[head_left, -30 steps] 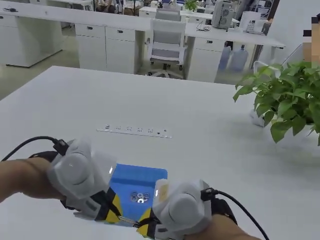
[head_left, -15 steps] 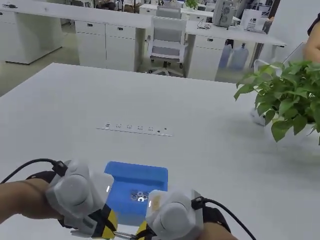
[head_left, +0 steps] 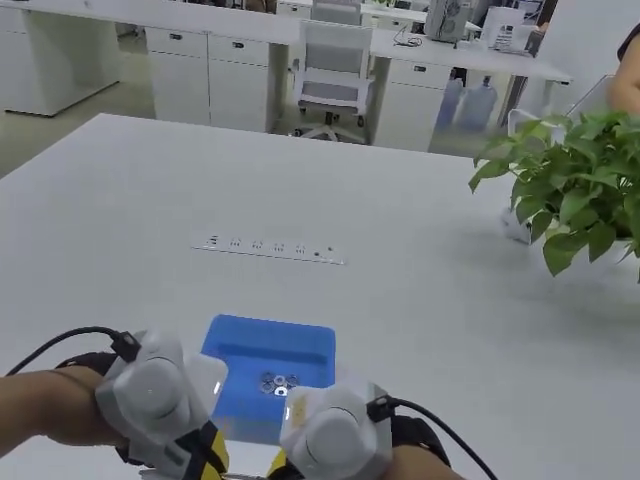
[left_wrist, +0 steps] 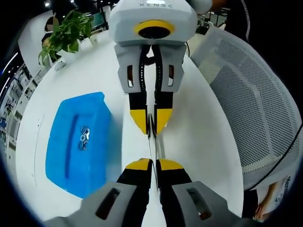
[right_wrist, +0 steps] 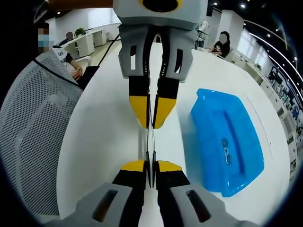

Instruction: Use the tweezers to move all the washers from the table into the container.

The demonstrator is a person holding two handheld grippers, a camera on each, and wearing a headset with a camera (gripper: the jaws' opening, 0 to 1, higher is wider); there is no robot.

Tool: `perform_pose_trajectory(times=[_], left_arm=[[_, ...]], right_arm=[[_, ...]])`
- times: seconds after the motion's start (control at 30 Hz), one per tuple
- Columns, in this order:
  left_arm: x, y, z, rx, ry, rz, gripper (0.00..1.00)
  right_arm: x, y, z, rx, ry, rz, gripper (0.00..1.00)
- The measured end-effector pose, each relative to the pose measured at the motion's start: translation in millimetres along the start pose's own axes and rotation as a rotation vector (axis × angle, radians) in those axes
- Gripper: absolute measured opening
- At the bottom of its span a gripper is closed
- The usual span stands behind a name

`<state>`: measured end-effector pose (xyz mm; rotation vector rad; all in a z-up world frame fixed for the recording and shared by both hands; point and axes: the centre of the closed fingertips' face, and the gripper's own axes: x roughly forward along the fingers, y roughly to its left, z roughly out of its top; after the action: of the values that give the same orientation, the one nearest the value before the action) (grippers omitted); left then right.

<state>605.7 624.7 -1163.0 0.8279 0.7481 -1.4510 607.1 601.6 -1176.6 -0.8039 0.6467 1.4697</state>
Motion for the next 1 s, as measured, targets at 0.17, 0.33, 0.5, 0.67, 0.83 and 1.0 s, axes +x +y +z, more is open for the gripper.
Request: perform_pose_trajectory(times=[0.17, 0.33, 0.5, 0.67, 0.83, 1.0], left_arm=[[3.9, -2.7, -3.6, -0.005, 0.006, -0.017, 0.08], [6.1, -3.1, -5.7, -0.003, 0.012, -0.026, 0.09], [8.4, -1.5, -9.4, 0.004, 0.021, -0.033, 0.09], [11.8, -2.5, -10.6, 0.005, 0.027, -0.046, 0.09], [12.8, -1.9, -10.5, 0.005, 0.026, -0.047, 0.09], [14.7, -3.2, -10.8, 0.004, 0.027, -0.056, 0.09]], right_arm=[[2.2, 0.6, -1.2, 0.006, 0.002, 0.009, 0.09], [3.6, 1.0, -1.6, 0.012, 0.001, 0.014, 0.1], [4.6, 1.3, -0.8, 0.028, 0.0, 0.018, 0.1], [6.3, 2.3, -2.9, 0.046, -0.002, 0.023, 0.11], [5.6, 1.7, -3.1, 0.05, -0.005, 0.022, 0.11], [5.7, 2.9, -3.2, 0.052, -0.002, 0.022, 0.13]])
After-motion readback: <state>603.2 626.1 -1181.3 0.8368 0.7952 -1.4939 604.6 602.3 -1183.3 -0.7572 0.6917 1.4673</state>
